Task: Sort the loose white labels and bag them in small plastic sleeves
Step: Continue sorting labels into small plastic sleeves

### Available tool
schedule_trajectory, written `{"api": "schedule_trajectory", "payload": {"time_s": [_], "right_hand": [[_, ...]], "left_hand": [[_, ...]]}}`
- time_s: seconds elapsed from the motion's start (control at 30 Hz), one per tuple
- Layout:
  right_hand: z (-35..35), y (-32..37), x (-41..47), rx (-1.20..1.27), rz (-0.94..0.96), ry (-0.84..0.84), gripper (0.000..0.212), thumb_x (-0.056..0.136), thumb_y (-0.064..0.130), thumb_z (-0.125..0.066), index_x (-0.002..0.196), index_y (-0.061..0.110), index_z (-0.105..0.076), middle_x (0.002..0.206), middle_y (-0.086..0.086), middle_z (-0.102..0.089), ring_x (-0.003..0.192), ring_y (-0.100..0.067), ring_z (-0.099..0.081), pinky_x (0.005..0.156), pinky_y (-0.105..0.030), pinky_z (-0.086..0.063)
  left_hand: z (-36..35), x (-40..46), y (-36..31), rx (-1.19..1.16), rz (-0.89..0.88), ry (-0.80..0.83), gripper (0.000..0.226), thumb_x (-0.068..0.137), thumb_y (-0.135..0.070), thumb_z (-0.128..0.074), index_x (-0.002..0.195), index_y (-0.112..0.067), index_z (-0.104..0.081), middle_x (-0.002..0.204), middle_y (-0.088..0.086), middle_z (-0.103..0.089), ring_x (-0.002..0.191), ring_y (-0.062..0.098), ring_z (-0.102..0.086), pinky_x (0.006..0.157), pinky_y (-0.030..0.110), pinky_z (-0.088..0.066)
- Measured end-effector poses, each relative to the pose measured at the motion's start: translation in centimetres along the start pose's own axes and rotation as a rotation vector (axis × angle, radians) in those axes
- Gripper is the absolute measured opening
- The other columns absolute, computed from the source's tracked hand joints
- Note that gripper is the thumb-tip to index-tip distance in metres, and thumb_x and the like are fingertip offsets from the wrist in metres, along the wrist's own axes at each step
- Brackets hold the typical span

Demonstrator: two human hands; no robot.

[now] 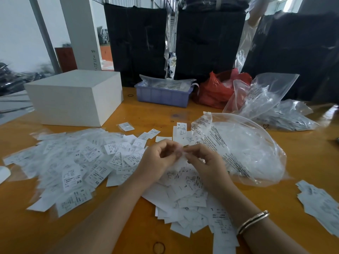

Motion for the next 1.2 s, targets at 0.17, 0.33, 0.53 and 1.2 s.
{"api": "schedule_trajectory", "payload": {"time_s": [0.17, 0.33, 0.53, 1.2], "right_hand": [[0.4, 0.5, -0.1, -0.171, 0.024, -0.005, 0.024, 0.092, 0.021, -0.055, 0.095, 0.045, -0.052, 0.089, 0.019, -0.060, 0.084, 0.003, -0.053, 0.077, -0.018, -0.041], [0.1, -0.7, -0.5, -0.708, 0.135, 0.373, 0.039, 0.074, 0.072, -0.038, 0.095, 0.043, -0.053, 0.088, 0.024, -0.047, 0.092, 0.004, -0.041, 0.087, -0.026, -0.018], [0.0, -2.3, -0.6, -0.680, 0.015, 0.467, 0.021, 0.080, 0.062, -0.057, 0.089, 0.044, -0.050, 0.096, 0.026, -0.046, 0.094, 0.013, -0.034, 0.089, -0.023, -0.013], [6.9, -0.6, -0.5, -0.158, 0.012, -0.523, 0.014, 0.091, 0.012, -0.054, 0.084, 0.023, -0.057, 0.081, 0.008, -0.060, 0.078, -0.008, -0.054, 0.073, -0.024, -0.046]], "left_hand": [[3.5, -0.2, -2.1, 0.365, -0.205, -0.359, 0.008, 0.086, -0.014, -0.064, 0.086, -0.021, -0.062, 0.081, -0.012, -0.063, 0.073, -0.003, -0.057, 0.064, 0.009, -0.048], [6.1, -0.4, -2.3, 0.933, -0.209, -0.530, 0.010, 0.083, -0.006, -0.066, 0.085, -0.015, -0.070, 0.094, 0.003, -0.067, 0.092, 0.020, -0.058, 0.077, 0.028, -0.038], [6.0, 0.3, 1.3, 1.280, 0.189, -0.290, 0.028, 0.091, -0.033, -0.039, 0.081, -0.026, -0.064, 0.096, -0.005, -0.065, 0.097, 0.015, -0.045, 0.089, 0.038, -0.031], [-0.1, 0.1, 0.3, 0.090, -0.012, 0.028, 0.010, 0.087, -0.023, -0.067, 0.083, -0.028, -0.060, 0.079, -0.006, -0.068, 0.075, 0.013, -0.064, 0.066, 0.019, -0.051]]}}
Point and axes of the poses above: each hand's wrist, its own x-axis towards the middle knuckle, its own z-axis out of the back of the hand, y = z × x, the point moved 7 cm from there along x, towards the middle knuckle
